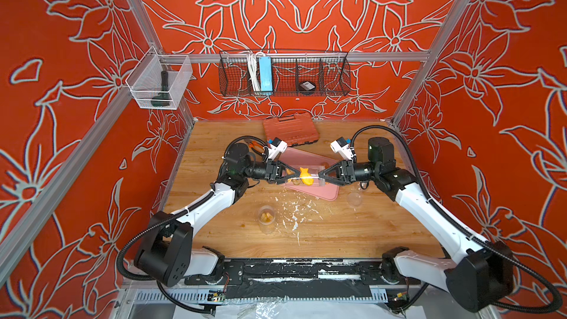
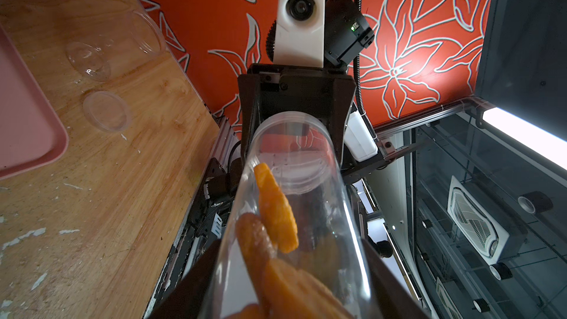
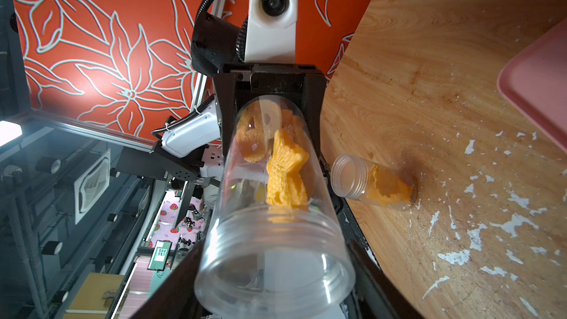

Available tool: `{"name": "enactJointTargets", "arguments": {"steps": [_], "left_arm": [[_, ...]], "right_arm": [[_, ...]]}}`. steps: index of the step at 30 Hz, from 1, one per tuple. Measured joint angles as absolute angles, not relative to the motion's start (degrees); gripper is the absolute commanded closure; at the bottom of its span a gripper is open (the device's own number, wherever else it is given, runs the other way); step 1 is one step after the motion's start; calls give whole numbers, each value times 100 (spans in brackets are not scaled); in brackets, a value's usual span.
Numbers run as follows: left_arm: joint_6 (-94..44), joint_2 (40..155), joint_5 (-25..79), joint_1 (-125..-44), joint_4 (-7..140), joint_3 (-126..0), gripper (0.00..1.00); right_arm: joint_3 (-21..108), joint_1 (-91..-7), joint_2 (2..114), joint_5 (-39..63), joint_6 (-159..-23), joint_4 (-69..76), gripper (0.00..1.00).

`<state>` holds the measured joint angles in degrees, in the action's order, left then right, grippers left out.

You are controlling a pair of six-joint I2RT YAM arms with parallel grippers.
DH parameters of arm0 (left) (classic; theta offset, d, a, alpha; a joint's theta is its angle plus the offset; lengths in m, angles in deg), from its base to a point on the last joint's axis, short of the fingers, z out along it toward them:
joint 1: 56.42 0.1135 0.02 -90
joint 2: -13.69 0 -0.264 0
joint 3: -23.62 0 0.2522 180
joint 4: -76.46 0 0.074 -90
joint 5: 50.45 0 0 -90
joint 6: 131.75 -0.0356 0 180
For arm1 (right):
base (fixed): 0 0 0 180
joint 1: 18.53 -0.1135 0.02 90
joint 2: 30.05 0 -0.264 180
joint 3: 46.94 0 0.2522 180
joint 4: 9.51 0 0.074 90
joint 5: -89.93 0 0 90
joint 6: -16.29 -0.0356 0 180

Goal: Pour the cookies out of the jar
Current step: Unscrew the lid from the jar.

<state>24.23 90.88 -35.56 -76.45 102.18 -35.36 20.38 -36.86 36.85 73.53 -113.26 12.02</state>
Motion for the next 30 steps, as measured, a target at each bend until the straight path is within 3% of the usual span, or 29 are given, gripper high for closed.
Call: {"name": "enactJointTargets", "arguments": {"steps": [15,21,22,23,24,30], "left_arm": [[2425,9064,-3545,-7693,10214,-3536,44],[2436,9055,-3510,-7682,10218,-3536,44],[2456,9055,-3506,-7680,10216,-3536,44],[2499,9055,-3510,-7665,10196,-3536,44],[2532,9051,-3501,-7639,10172,-3533,44],[2606,9047,-3501,-7554,10124,-3533,44]], "right_arm": [[1699,-3714,3294,7034,-10462,835,51],[1680,-3714,3287,6911,-10576,699,28],[1680,-3714,3291,6898,-10618,682,20],[1682,-3712,3296,6872,-10642,669,5],[1693,-3695,3300,6809,-10696,686,2],[1983,-3651,3374,6420,-11356,859,2]]}}
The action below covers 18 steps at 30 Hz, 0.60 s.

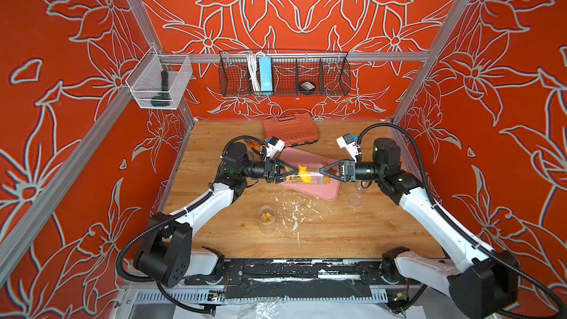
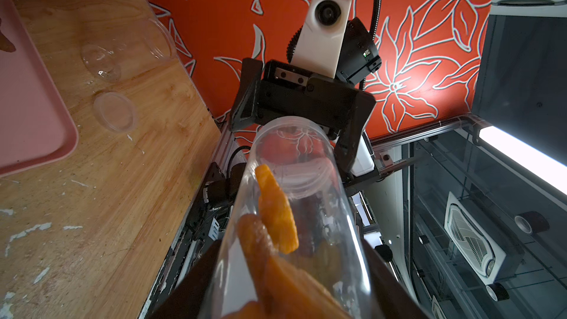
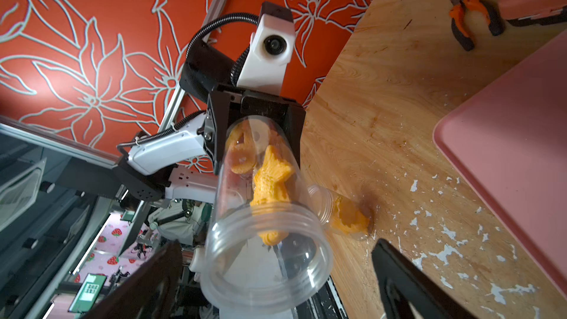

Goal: Pour the cookies out of the jar
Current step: Unscrew the lid from the jar.

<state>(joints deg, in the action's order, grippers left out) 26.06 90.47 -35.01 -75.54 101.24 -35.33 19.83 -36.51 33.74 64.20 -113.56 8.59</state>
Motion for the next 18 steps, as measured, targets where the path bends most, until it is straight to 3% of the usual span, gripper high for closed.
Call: {"name": "enactJointTargets", "arguments": {"steps": [13,18], "left_arm": [[2043,8948,-3512,-7554,9490,-3533,43],[1914,8896,-3514,-7554,9477,-3533,43]], "right_arm": [[694,-3577,2356,6035,-14961,389,2],[696,-3577,2172,6031,-15525,315,3]]}}
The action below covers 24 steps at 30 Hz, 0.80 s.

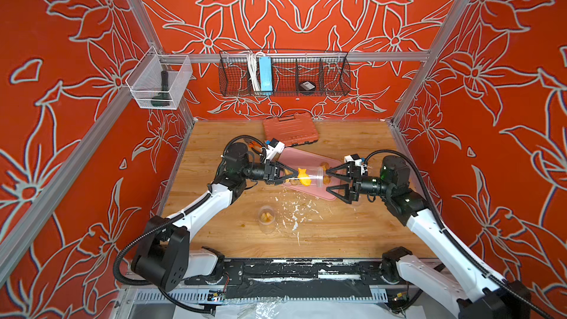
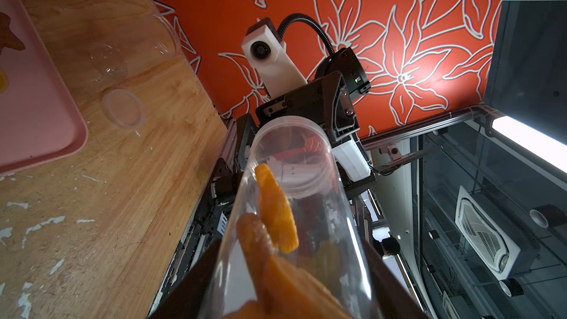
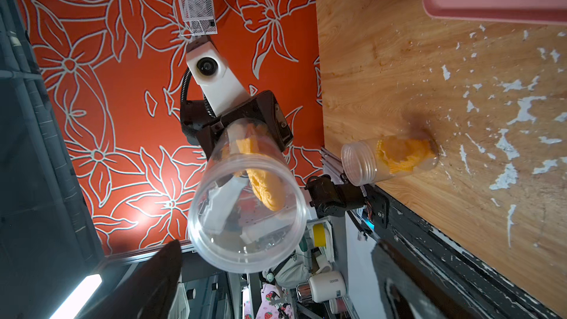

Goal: Pour the cookies out of the jar
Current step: Unscrew the lid from the jar.

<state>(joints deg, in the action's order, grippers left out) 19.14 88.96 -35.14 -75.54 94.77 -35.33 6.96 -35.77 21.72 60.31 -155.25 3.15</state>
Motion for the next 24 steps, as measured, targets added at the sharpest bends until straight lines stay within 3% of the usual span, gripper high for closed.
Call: {"name": "enactJointTargets", "arguments": {"steps": [11,20,24], "left_arm": [[1892,8880,-3514,-7554,9477,-3533,43],[1892,8876,-3514,-7554,9477,-3533,43],[1892,8852,-3514,-7554,9477,-3533,43]], "right_arm": [[694,-4092,2424,5867,-16187,-341,10],[666,-4304,2502,5725,-16364,-665,26],[635,-4304,2504,5690,-16440,-837,25]]}}
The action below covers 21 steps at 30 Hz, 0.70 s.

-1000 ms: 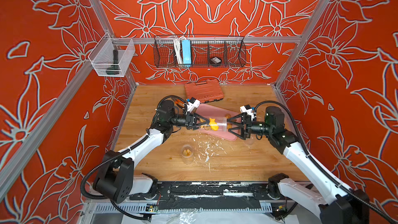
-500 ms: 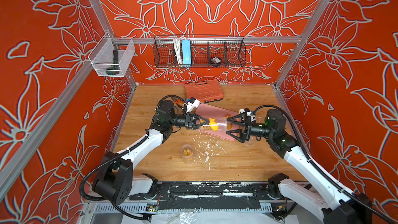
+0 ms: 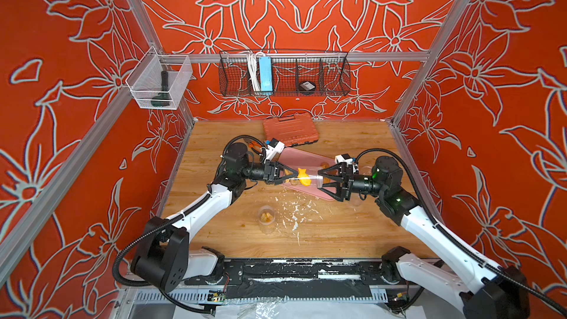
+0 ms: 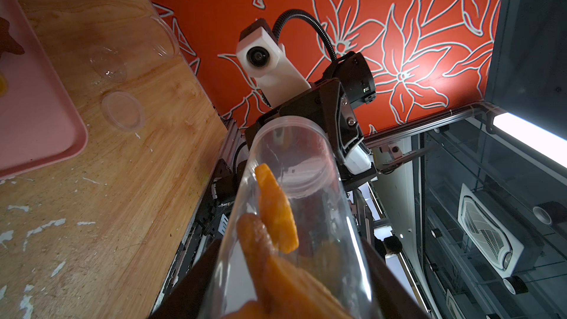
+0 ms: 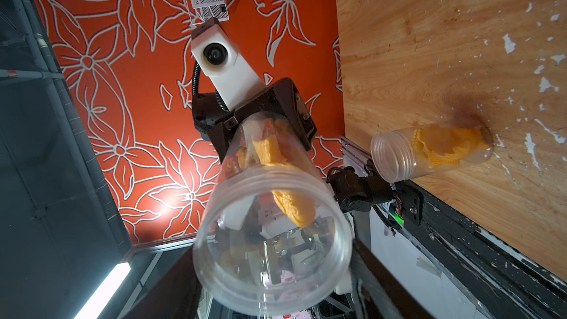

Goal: Pour the cookies out of the jar
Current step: Unscrew the lid from the jar.

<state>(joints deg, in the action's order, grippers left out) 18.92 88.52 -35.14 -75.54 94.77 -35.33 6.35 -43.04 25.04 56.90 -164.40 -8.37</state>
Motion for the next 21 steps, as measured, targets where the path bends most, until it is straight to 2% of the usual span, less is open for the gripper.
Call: {"name": "enactJointTargets", "arguments": {"steps": [9,21], "left_arm": [[1896,8808,-3514,-7556,9477,-3533,43],[1942,8800,-3517,-7556,9495,-3533,43]], "right_arm": [[635,-4304,2727,5681,-16488,-1152,23],[635,-4296,2771,5692,-16515,-1355,33]]}}
